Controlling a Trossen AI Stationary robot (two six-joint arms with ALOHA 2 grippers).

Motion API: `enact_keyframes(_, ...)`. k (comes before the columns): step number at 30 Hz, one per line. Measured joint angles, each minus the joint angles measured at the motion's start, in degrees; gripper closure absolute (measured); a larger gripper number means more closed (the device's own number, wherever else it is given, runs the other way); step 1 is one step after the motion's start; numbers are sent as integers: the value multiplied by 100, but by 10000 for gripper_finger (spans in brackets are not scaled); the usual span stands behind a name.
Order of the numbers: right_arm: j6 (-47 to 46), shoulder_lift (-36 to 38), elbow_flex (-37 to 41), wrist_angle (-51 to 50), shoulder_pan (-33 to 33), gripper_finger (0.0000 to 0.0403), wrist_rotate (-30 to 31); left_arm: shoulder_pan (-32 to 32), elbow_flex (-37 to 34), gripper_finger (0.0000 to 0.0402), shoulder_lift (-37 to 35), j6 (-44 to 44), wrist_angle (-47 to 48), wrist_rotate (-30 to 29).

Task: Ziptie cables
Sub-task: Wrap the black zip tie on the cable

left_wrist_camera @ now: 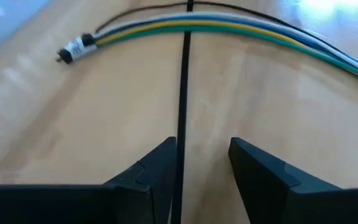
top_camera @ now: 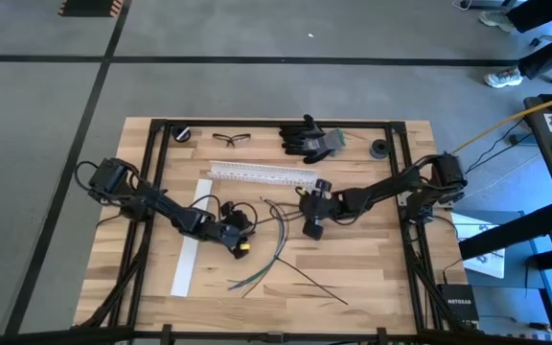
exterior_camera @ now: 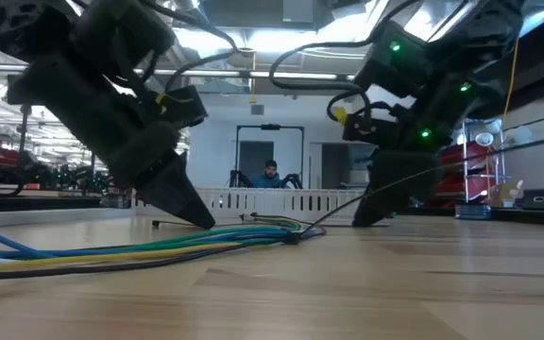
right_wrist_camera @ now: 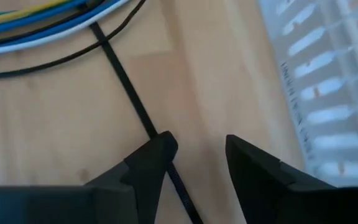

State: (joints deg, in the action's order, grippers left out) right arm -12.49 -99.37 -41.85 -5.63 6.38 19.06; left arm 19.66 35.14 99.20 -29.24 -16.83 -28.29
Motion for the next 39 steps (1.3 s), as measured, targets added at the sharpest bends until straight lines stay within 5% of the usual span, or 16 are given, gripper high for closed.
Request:
enact_keyframes(12,-1161,-8,-65,-209,1134,247,106,659,0,265,-94,-490,8,40)
enact_keyframes(20,-848,47,-790,-1410,1138,247,-56,520,318,265,-1378,-681,1418,-13)
enact_keyframes(28,-822,61,-785,-1264,1132,247,82,903,159,265,-1894,-4235,3149,9)
enact_keyframes(32,-822,63,-743,-1117,1129,247,98,1003,43,265,-1704,-5872,2833,-15)
enact_keyframes(39,-820,63,-704,-1086,1127,247,258,931,-20,265,-945,-7045,1523,-357)
